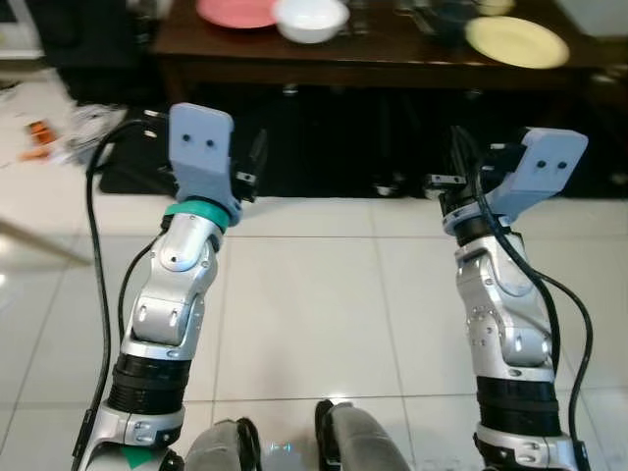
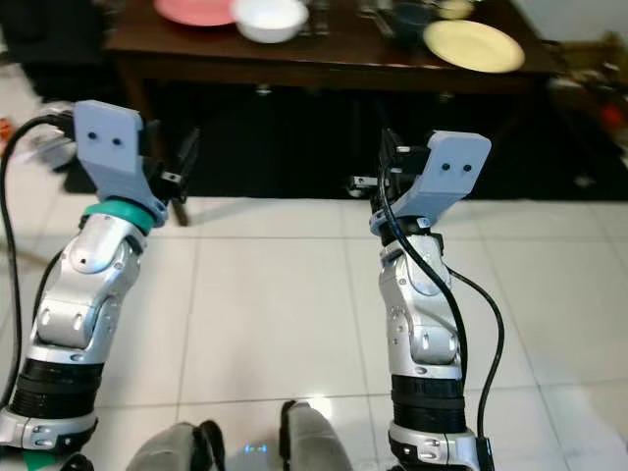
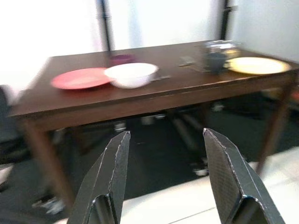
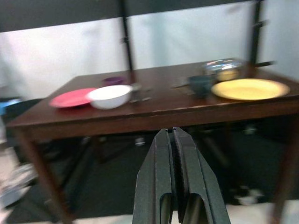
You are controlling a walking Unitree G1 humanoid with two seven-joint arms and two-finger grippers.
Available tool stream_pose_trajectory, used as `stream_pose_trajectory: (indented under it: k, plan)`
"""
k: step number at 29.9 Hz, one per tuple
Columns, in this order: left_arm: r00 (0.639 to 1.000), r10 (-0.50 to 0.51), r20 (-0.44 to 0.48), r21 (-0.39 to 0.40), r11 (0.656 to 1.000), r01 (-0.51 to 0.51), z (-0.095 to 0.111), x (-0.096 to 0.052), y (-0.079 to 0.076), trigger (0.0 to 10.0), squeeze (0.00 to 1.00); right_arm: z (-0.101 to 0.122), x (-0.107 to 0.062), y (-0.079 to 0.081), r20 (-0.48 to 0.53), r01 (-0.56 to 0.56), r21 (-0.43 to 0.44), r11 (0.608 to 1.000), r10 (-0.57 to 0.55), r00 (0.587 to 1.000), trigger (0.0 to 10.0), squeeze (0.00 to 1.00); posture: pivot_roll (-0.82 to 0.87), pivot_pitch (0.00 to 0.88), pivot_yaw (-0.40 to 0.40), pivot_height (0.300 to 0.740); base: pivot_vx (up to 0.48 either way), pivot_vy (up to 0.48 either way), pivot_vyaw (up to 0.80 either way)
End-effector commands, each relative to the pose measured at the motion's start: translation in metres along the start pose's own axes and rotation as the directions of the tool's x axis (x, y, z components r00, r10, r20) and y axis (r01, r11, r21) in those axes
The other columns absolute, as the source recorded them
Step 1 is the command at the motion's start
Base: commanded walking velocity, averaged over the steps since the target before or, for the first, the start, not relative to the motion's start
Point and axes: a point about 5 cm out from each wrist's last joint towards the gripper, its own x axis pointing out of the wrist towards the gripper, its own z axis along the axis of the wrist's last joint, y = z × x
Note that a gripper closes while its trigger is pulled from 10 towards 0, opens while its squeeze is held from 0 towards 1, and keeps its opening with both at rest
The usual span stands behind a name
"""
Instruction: Setting the table
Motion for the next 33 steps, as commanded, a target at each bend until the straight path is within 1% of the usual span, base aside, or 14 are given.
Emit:
stream_pose_trajectory:
  k: [1,5,7,10,12,13,15,16,17,19,20,21,23,33]
  plan:
    - [1.0,0.001,-0.029,0.007,1.0,0.0,-0.007,-0.002,0.001,10.0,0.0,-0.006,-0.003,-0.002,-0.029,0.012,0.004,1.0,-0.012,1.0,10.0,0.0,0.03,0.071,0.011,0.74,0.0,0.0,-0.8]
    - [0.998,-0.006,-0.068,-0.001,1.0,0.006,-0.016,-0.004,0.001,10.0,0.0,-0.019,-0.008,-0.004,-0.08,0.008,-0.018,1.0,-0.009,0.997,10.0,0.0,0.03,0.071,0.01,0.74,0.0,0.0,-0.8]
    - [0.989,-0.011,-0.15,0.007,1.0,0.013,-0.036,-0.01,0.006,10.0,0.0,-0.047,-0.022,-0.012,-0.202,-0.006,-0.054,0.999,-0.005,0.979,10.0,0.0,0.03,0.072,0.009,0.74,0.0,0.0,-0.8]
    - [0.979,0.001,-0.203,0.029,1.0,0.005,-0.052,-0.017,0.011,10.0,0.0,-0.065,-0.031,-0.02,-0.272,-0.002,-0.078,0.997,-0.02,0.962,10.0,0.0,0.03,0.07,0.01,0.74,0.0,0.0,-0.8]
    - [0.921,0.07,-0.384,0.092,0.995,-0.037,-0.103,-0.043,0.031,10.0,0.0,-0.104,-0.059,-0.041,-0.424,0.023,-0.124,0.992,-0.074,0.902,10.0,0.0,0.02,0.071,0.005,0.74,0.0,0.0,-0.8]
    - [0.889,0.095,-0.449,0.106,0.993,-0.052,-0.121,-0.055,0.038,10.0,0.0,-0.116,-0.07,-0.048,-0.471,0.032,-0.135,0.99,-0.093,0.877,10.0,0.0,0.02,0.07,0.004,0.74,0.0,0.0,-0.8]
    - [0.889,0.095,-0.449,0.106,0.993,-0.052,-0.121,-0.055,0.038,10.0,0.0,-0.116,-0.07,-0.048,-0.471,0.032,-0.135,0.99,-0.093,0.877,10.0,0.0,0.02,0.07,0.004,0.74,0.0,0.0,-0.8]
    - [0.852,0.119,-0.509,0.129,0.99,-0.062,-0.138,-0.069,0.044,10.0,0.0,-0.129,-0.083,-0.054,-0.522,0.038,-0.139,0.99,-0.106,0.846,10.0,0.0,0.02,0.07,0.0,0.74,0.0,0.0,-0.8]
    - [0.852,0.119,-0.509,0.129,0.99,-0.062,-0.138,-0.069,0.044,10.0,0.0,-0.129,-0.083,-0.054,-0.522,0.038,-0.139,0.99,-0.106,0.846,10.0,0.0,0.02,0.07,0.0,0.74,0.0,0.0,-0.8]
    - [0.781,0.127,-0.611,0.128,0.99,-0.061,-0.164,-0.095,0.046,10.0,0.0,-0.147,-0.102,-0.058,-0.593,0.04,-0.122,0.992,-0.105,0.799,10.0,0.0,0.02,0.067,-0.005,0.74,0.0,0.0,-0.8]
    - [0.781,0.127,-0.611,0.128,0.99,-0.061,-0.164,-0.095,0.046,10.0,0.0,-0.147,-0.102,-0.058,-0.593,0.04,-0.122,0.992,-0.105,0.799,10.0,0.0,0.02,0.067,-0.005,0.74,0.0,0.0,-0.8]
    - [0.754,0.125,-0.645,0.11,0.991,-0.071,-0.171,-0.105,0.045,10.0,0.0,-0.153,-0.109,-0.057,-0.613,0.055,-0.101,0.993,-0.105,0.783,10.0,0.0,0.03,0.067,-0.008,0.74,0.0,0.0,-0.8]
    - [0.743,0.112,-0.66,0.085,0.994,-0.075,-0.174,-0.11,0.041,10.0,0.0,-0.156,-0.111,-0.054,-0.622,0.065,-0.083,0.994,-0.103,0.776,10.0,0.0,0.03,0.069,-0.009,0.74,0.0,0.0,-0.8]
    - [0.762,0.079,-0.642,0.074,0.996,-0.041,-0.176,-0.108,0.036,10.0,0.0,-0.164,-0.117,-0.051,-0.624,0.096,-0.065,0.993,-0.115,0.773,10.0,0.0,0.02,0.075,0.005,0.74,0.0,0.0,-0.8]
